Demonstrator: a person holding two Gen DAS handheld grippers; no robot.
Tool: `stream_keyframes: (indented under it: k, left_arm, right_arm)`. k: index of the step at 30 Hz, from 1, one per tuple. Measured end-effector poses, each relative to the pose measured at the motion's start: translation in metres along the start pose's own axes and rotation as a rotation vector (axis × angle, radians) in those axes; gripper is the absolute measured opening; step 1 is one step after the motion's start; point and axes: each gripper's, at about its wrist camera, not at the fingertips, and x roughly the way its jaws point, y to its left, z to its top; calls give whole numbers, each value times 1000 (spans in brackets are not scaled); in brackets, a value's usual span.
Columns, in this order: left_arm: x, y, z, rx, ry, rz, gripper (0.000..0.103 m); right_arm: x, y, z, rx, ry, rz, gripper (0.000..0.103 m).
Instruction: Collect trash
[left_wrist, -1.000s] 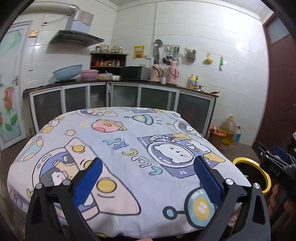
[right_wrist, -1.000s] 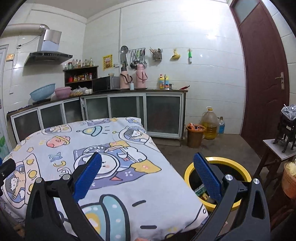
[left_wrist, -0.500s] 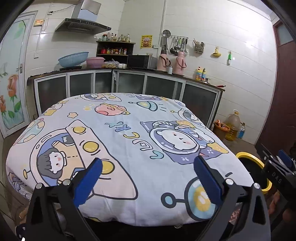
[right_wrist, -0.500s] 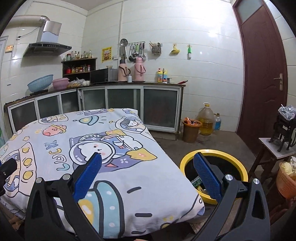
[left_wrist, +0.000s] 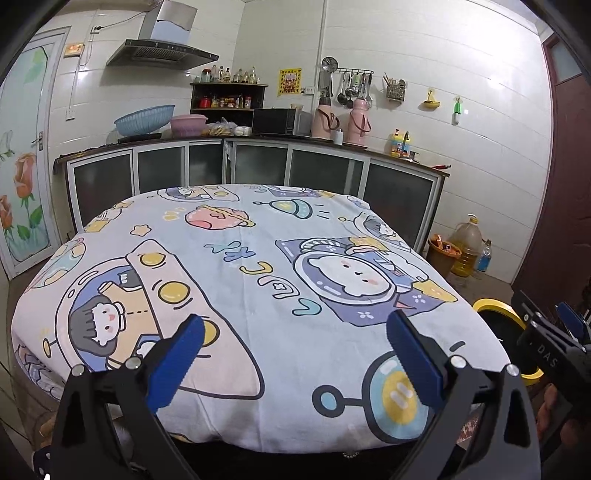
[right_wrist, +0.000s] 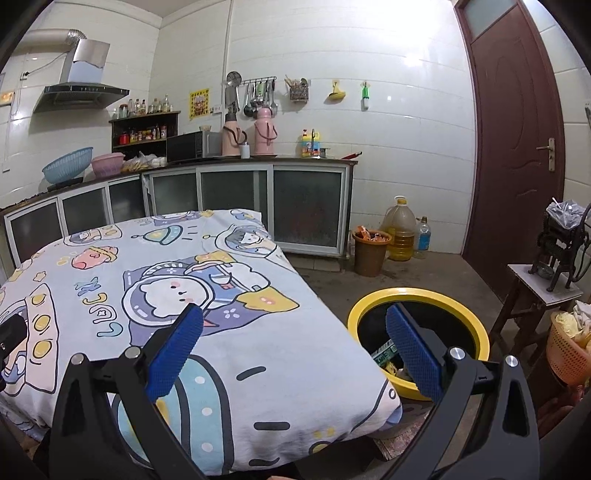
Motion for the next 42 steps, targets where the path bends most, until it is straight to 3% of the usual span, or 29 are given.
stream_keyframes:
  k: [9,42]
  left_arm:
    - [6,7,-4,-28,33,-9,95]
    - [8,6,-3,-19,37,-16,95]
  right_arm:
    - [3,10,-4,-32,22,16,95]
    - [9,11,-3,-43,41,19,95]
